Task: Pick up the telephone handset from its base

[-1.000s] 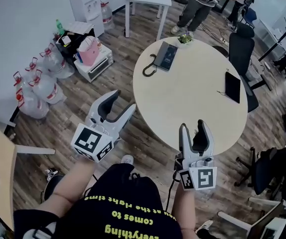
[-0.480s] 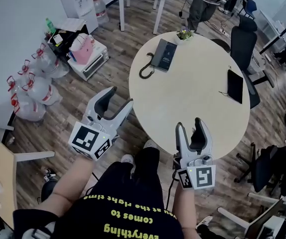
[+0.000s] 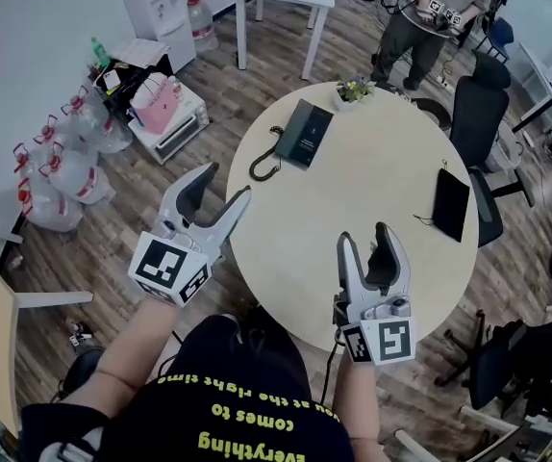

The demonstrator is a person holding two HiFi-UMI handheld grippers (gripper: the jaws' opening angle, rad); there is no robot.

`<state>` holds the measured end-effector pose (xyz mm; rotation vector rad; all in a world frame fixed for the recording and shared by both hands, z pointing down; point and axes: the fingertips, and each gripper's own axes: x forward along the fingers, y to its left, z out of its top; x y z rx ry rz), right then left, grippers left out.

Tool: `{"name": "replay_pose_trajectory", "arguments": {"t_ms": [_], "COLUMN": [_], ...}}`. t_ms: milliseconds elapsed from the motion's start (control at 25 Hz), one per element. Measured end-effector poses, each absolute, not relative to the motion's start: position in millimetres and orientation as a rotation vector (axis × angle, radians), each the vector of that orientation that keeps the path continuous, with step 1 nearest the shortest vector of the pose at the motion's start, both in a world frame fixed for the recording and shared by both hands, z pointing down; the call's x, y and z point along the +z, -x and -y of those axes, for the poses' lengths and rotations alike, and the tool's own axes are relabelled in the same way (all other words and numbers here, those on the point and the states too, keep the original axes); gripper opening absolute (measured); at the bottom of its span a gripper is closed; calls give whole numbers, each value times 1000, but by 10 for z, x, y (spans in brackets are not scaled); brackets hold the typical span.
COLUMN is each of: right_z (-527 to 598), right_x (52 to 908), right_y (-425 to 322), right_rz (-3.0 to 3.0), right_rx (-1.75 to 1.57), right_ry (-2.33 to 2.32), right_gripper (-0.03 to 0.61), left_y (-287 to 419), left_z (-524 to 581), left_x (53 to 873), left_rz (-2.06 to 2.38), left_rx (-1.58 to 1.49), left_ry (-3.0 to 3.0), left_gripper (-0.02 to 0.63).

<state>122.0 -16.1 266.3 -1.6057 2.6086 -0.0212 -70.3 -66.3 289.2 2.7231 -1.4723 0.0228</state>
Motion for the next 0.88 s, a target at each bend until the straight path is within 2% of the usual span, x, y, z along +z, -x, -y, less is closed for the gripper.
{"name": "replay_pose_trajectory", "arguments": {"t_ms": [440,880], "right_z": [651,1117], "right_x": [2992,3181], "right_y": [-1543,-1512], "right_rz": [-2648,-2598], "right_rx": [-138,-184], "right_ry": [1553,1668], "right_gripper": [239,239], "left_y": [386,443], "left_z": [1115,1724], "left_x": [3150,3468], "left_rz": [1522,1457], "left_rx": [71,113], "left_ry": [-2637,-2620], "left_gripper": [245,247]}}
